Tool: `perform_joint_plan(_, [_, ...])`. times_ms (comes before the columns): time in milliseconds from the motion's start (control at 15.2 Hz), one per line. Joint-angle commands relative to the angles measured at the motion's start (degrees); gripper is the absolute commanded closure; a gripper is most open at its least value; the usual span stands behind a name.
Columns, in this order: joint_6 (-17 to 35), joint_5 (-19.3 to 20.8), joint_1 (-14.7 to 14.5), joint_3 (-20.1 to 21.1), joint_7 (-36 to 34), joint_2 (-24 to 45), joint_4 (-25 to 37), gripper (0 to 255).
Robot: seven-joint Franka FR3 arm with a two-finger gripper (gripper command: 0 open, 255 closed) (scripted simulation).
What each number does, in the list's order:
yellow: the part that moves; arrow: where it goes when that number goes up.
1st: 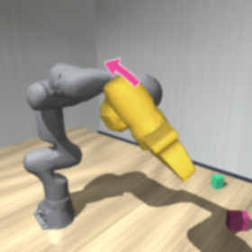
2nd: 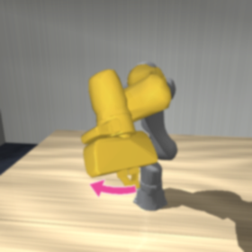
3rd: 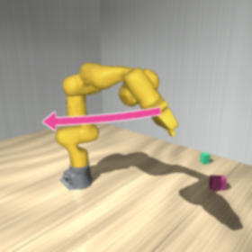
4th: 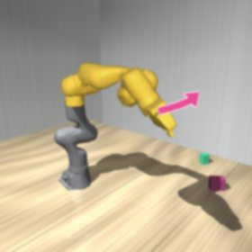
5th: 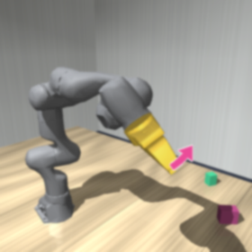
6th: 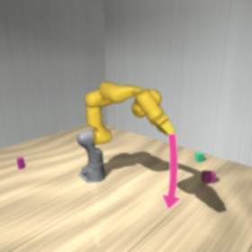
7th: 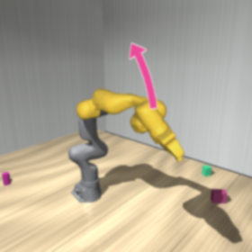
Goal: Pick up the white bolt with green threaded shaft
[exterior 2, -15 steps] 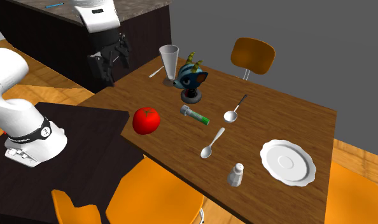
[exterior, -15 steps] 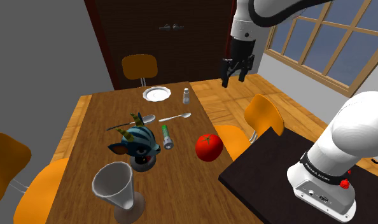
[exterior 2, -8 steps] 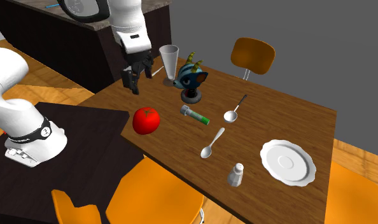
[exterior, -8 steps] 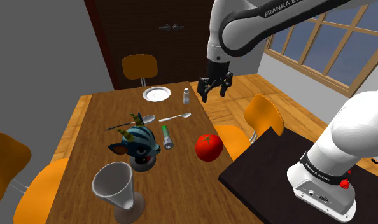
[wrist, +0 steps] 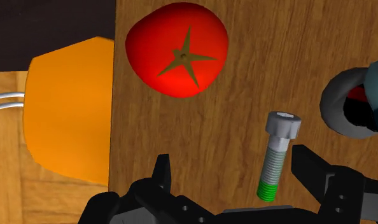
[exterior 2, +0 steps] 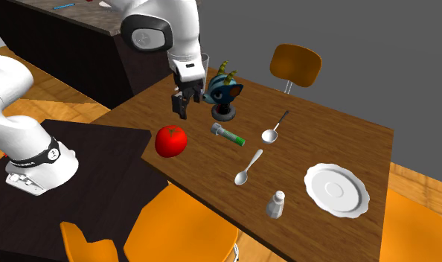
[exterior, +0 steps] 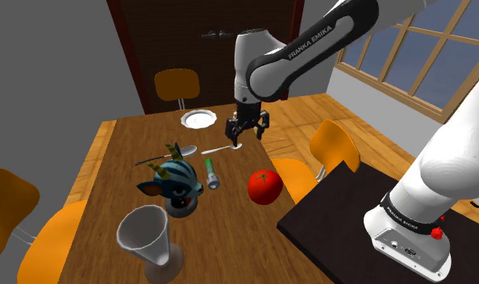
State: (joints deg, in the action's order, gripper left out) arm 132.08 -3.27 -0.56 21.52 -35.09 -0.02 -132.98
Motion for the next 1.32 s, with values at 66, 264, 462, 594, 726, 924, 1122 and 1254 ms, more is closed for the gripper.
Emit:
perform_joint_plan(66, [2.9,3.7,-0.9,0.4,-5.6,7.3,3.6,0])
perform_joint_plan(264, [4.6,7.4,-2.6,-0.2,-10.8,14.6,8.3,0])
perform_joint_plan(462, [5.6,10.4,-5.0,-1.7,-15.3,21.8,13.7,0])
perform_joint_plan(594, [5.9,11.9,-6.6,-2.8,-17.8,26.5,17.7,0])
perform_joint_plan(726, [5.9,13.1,-8.3,-3.9,-19.9,31.2,22.0,0])
perform_joint_plan(924, [5.4,14.2,-10.6,-5.5,-22.5,38.2,29.1,0])
perform_joint_plan(1122, [6.1,14.6,-11.3,-6.1,-23.0,40.8,30.9,0])
perform_joint_plan(1254, [7.0,14.9,-11.6,-6.4,-23.2,42.0,31.3,0])
